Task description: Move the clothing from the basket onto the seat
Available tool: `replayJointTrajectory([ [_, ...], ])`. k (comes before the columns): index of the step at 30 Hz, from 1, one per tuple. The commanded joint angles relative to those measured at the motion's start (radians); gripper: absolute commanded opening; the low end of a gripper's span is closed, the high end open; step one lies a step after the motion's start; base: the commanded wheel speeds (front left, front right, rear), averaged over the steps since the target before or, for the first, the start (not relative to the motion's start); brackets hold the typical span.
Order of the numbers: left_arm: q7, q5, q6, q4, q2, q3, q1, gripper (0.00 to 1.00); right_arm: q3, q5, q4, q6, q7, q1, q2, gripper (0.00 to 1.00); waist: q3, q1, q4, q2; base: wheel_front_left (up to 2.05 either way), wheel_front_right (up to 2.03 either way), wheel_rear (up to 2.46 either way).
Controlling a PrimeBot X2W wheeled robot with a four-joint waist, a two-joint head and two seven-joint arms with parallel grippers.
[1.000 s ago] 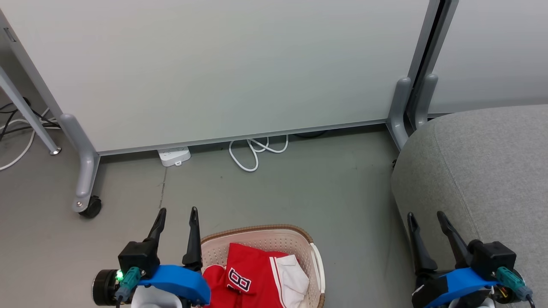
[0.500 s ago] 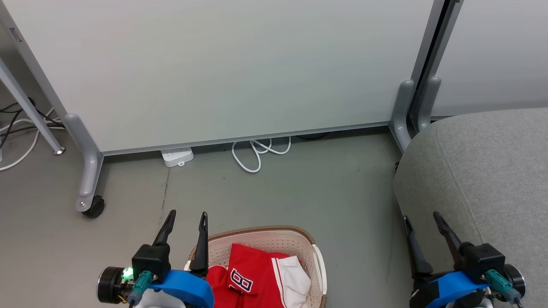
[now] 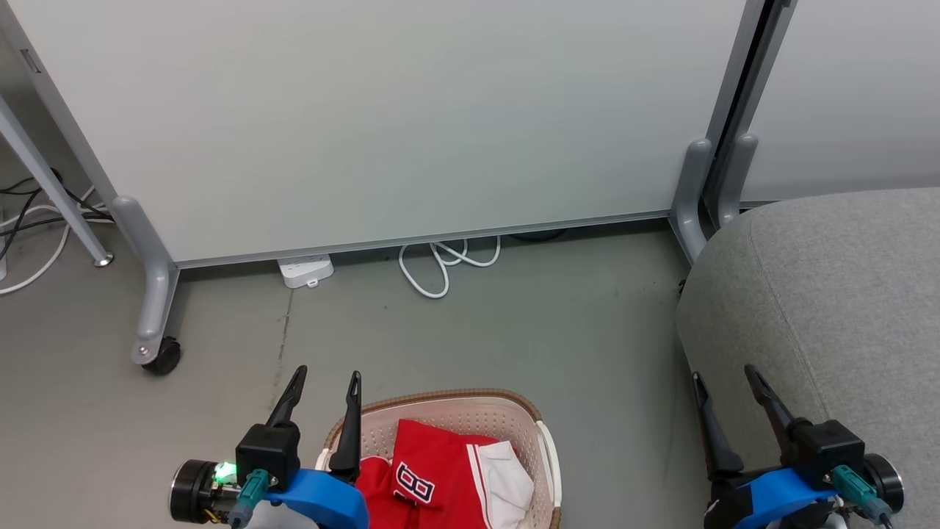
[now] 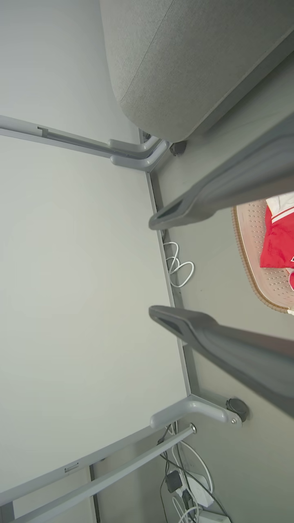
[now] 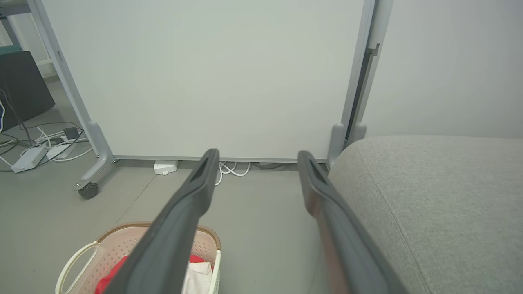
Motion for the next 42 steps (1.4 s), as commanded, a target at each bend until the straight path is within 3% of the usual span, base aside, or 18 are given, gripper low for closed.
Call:
replayJointTrajectory([
  [1, -0.005, -0.004, -0.004, 0.001, 0.003, 0.0, -0.013, 1.0, -0.003, 0.003, 0.001, 0.0, -0.005, -0.006, -0.006, 1.0, 0.0, 0.0, 0.0, 0.0, 0.0, 0.0, 0.0],
  [15, -0.005, 0.002, -0.01, 0.022, 0.003, -0.012, -0.018, 1.0, 0.0, 0.016, 0.008, 0.0, -0.005, -0.012, -0.006, 1.0, 0.007, 0.0, -0.003, 0.0, 0.0, 0.0, 0.0],
  [24, -0.005, 0.021, -0.03, 0.096, 0.003, -0.038, -0.06, 1.0, 0.016, 0.017, 0.003, 0.0, -0.005, -0.025, -0.006, 1.0, 0.039, 0.0, -0.039, 0.0, 0.0, 0.0, 0.0],
  [42, -0.005, 0.07, -0.067, 0.448, 0.05, -0.144, -0.352, 1.0, 0.062, 0.035, -0.051, 0.0, -0.005, -0.205, -0.005, 1.0, 0.369, 0.0, -0.166, 0.0, 0.0, 0.0, 0.0],
])
